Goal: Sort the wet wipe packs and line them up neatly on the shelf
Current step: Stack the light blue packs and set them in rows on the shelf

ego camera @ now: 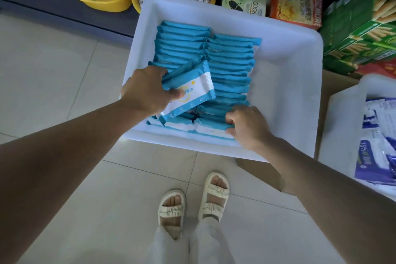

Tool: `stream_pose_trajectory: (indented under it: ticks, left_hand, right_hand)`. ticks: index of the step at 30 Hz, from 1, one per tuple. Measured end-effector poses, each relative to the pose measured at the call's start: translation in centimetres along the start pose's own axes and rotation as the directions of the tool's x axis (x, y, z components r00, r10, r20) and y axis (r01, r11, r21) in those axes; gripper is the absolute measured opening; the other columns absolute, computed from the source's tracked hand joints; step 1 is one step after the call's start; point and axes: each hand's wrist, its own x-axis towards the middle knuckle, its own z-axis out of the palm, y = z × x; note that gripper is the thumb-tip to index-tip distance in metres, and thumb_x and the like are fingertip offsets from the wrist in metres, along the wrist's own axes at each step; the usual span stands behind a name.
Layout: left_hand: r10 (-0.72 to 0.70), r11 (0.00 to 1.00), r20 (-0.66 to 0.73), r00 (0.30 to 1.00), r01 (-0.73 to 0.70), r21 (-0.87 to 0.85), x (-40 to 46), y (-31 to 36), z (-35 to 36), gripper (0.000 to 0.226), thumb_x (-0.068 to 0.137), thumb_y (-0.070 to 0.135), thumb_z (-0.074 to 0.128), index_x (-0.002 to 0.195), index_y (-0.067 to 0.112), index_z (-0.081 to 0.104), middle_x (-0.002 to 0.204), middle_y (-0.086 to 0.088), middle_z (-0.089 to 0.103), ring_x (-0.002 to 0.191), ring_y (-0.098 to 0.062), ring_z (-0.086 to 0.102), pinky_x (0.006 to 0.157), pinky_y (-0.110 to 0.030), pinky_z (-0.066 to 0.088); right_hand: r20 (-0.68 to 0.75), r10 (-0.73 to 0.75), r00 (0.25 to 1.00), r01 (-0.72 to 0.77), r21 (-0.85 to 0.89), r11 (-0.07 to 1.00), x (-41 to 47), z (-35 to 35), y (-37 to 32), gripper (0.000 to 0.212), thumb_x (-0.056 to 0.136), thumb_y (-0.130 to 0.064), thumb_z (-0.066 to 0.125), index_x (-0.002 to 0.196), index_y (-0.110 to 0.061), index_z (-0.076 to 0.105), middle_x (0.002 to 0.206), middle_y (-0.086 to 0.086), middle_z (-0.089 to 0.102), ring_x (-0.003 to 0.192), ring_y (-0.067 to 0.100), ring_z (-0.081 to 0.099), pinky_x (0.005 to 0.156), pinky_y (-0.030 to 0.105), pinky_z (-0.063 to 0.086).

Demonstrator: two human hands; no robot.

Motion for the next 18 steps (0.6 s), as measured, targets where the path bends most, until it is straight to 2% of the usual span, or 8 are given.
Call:
stream_pose_trajectory:
  ticks: [3, 5, 8, 11, 13, 16, 18]
  left_hand:
    - [0.019, 1.0, -0.016, 1.0, -0.019, -0.003, -0.2, -0.4, -0.2, 0.034, 0.076, 0.047, 0.068, 0.066, 0.023, 0.046, 0.067, 0.003, 0.048, 0.069, -0.024, 0.052, 0.06, -0.03, 0.038]
    - [0.027, 1.0, -0.017, 1.0, -0.027, -0.016, -0.5, -0.4, -0.5, 0.029, 0.077, 0.046, 0.068, 0.073, 0.022, 0.052, 0.072, 0.001, 0.051, 0.074, -0.026, 0.053, 0.062, -0.033, 0.043]
    - [0.035, 0.998, -0.022, 0.999, -0.036, -0.052, -0.9, -0.1, -1.1, 0.026, 0.077, 0.044, 0.069, 0.088, 0.022, 0.062, 0.075, 0.0, 0.056, 0.075, -0.026, 0.056, 0.067, -0.038, 0.051]
    - [0.032, 0.998, -0.044, 0.999, -0.034, -0.052, -1.1, 0.1, -1.7, 0.026, 0.078, 0.042, 0.069, 0.075, 0.021, 0.055, 0.066, 0.001, 0.052, 0.069, -0.024, 0.054, 0.059, -0.031, 0.042]
    - [0.026, 0.998, -0.049, 0.998, -0.028, -0.053, -1.3, 0.2, -1.7, 0.027, 0.078, 0.041, 0.069, 0.073, 0.02, 0.054, 0.064, 0.001, 0.051, 0.067, -0.023, 0.052, 0.058, -0.03, 0.041]
    - [0.029, 0.997, -0.061, 0.998, -0.033, -0.063, -1.6, 0.4, -1.4, 0.027, 0.078, 0.043, 0.069, 0.088, 0.019, 0.062, 0.071, -0.002, 0.057, 0.07, -0.024, 0.054, 0.062, -0.034, 0.048]
    - [0.036, 0.996, -0.072, 0.997, -0.042, -0.075, -1.8, 0.4, -1.0, 0.026, 0.078, 0.043, 0.068, 0.09, 0.022, 0.062, 0.075, 0.001, 0.058, 0.074, -0.023, 0.054, 0.062, -0.033, 0.047]
  right_hand:
    - [-0.045, 0.12, 0.992, -0.1, 0.321, 0.942, -0.7, -1.6, 1.0, 0.011, 0.078, -0.016, 0.07, 0.081, -0.008, 0.062, 0.084, 0.004, 0.059, 0.079, 0.026, 0.056, 0.071, 0.033, 0.041]
    - [-0.033, 0.174, 0.984, -0.143, 0.431, 0.891, -1.4, -3.0, 1.7, 0.01, 0.081, -0.013, 0.067, 0.082, -0.011, 0.057, 0.084, 0.005, 0.06, 0.077, 0.025, 0.055, 0.068, 0.033, 0.041]
    - [-0.072, 0.197, 0.978, -0.143, 0.456, 0.878, -2.0, -5.1, 2.8, 0.012, 0.085, -0.01, 0.062, 0.083, -0.015, 0.051, 0.082, 0.002, 0.057, 0.074, 0.021, 0.051, 0.06, 0.026, 0.031]
    - [-0.078, 0.175, 0.981, -0.124, 0.443, 0.888, -2.4, -6.2, 3.9, 0.005, 0.088, -0.008, 0.059, 0.092, -0.01, 0.058, 0.088, 0.003, 0.06, 0.078, 0.02, 0.053, 0.06, 0.025, 0.034]
    - [-0.032, 0.114, 0.993, -0.089, 0.425, 0.901, -2.5, -6.1, 3.7, 0.009, 0.088, -0.007, 0.059, 0.096, -0.006, 0.062, 0.089, 0.005, 0.061, 0.078, 0.02, 0.053, 0.06, 0.022, 0.035]
    - [-0.002, 0.044, 0.999, -0.039, 0.406, 0.913, -2.6, -4.2, 2.1, 0.012, 0.086, -0.003, 0.059, 0.097, 0.0, 0.064, 0.095, 0.011, 0.062, 0.085, 0.027, 0.056, 0.07, 0.027, 0.037]
    - [-0.01, 0.043, 0.999, -0.036, 0.377, 0.926, -2.3, -2.5, 1.2, 0.014, 0.086, -0.002, 0.059, 0.098, 0.004, 0.063, 0.104, 0.014, 0.057, 0.093, 0.027, 0.054, 0.081, 0.032, 0.039]
